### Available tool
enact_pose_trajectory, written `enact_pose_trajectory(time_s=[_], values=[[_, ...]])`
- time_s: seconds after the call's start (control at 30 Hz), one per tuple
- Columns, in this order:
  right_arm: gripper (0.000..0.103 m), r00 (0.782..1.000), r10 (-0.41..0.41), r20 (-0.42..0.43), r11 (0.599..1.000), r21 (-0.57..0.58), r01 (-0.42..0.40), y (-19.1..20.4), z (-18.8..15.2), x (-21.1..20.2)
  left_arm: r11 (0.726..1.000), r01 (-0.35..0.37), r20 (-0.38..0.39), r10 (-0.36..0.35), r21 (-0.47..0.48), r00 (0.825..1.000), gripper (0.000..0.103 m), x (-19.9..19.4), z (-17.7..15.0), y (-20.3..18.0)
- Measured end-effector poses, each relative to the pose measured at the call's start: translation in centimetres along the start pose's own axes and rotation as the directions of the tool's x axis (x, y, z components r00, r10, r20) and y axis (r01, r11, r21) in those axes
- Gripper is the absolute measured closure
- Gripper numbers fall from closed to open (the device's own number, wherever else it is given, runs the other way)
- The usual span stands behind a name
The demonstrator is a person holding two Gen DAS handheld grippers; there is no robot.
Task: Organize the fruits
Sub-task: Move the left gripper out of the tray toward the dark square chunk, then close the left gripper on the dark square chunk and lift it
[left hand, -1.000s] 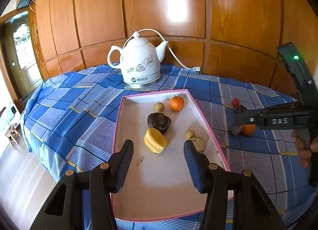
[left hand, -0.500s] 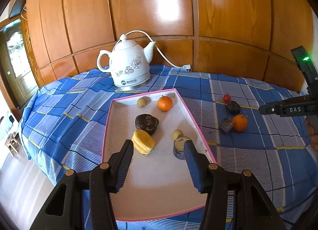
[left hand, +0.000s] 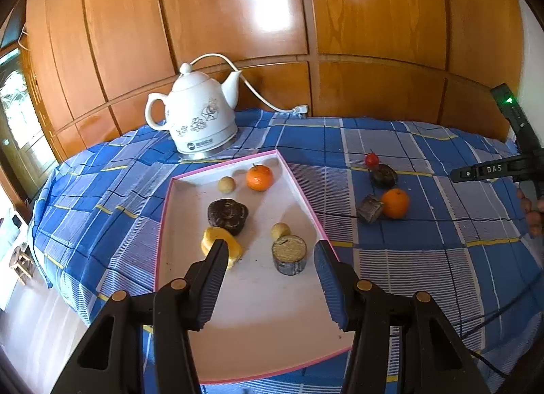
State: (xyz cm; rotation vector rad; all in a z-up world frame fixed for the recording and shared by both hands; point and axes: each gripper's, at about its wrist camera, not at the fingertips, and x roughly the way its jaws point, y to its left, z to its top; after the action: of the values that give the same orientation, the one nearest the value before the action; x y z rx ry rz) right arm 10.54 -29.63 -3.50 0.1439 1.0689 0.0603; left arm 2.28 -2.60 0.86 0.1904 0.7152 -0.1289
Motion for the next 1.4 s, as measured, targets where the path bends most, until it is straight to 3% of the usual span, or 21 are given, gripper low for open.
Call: enact_pose_trajectory(time_s=[0.43, 0.73, 0.87, 1.07, 1.33, 1.4], values=[[0.070, 0.999, -0.022, -0.040, 0.998, 0.053, 0.024, -1.0, 0.0, 0.6, 0.992, 0.117, -0.087, -0.121, -0.048, 0.989, 0.050, 2.9, 1.9, -1.5], [0.070, 0.999, -0.008, -0.043, 0.999, 0.049, 0.010, -0.6, 0.3, 0.5, 0.983, 0.178, -0.116, -0.171, 0.053, 0.978, 0.050, 5.1, 3.6, -4.5], [0.070, 0.999, 0.001, -0.037, 0.999, 0.045, 0.000, -0.4, 0.5, 0.2, 0.953, 0.263, -0.170, -0.237, 0.149, 0.956, 0.051, 7.0, 4.2, -6.5], [0.070, 0.999, 0.014, -0.032, 0.999, 0.047, -0.012, -0.3, 0.7, 0.0, 0.908, 0.329, -0.242, -0.269, 0.257, 0.932, 0.047, 10.2, 5.0, -8.9], [0.070, 0.999, 0.012, -0.031, 0.998, 0.063, -0.010, -0.6, 0.9, 0.0, 0.884, 0.381, -0.315, -0.293, 0.271, 0.903, 0.048, 13.7, 5.3, -9.9], [0.070, 0.999, 0.010, -0.036, 0.998, 0.064, -0.008, -0.6, 0.9, 0.1, 0.882, 0.399, -0.329, -0.310, 0.252, 0.892, 0.057, 14.3, 5.3, -10.0]])
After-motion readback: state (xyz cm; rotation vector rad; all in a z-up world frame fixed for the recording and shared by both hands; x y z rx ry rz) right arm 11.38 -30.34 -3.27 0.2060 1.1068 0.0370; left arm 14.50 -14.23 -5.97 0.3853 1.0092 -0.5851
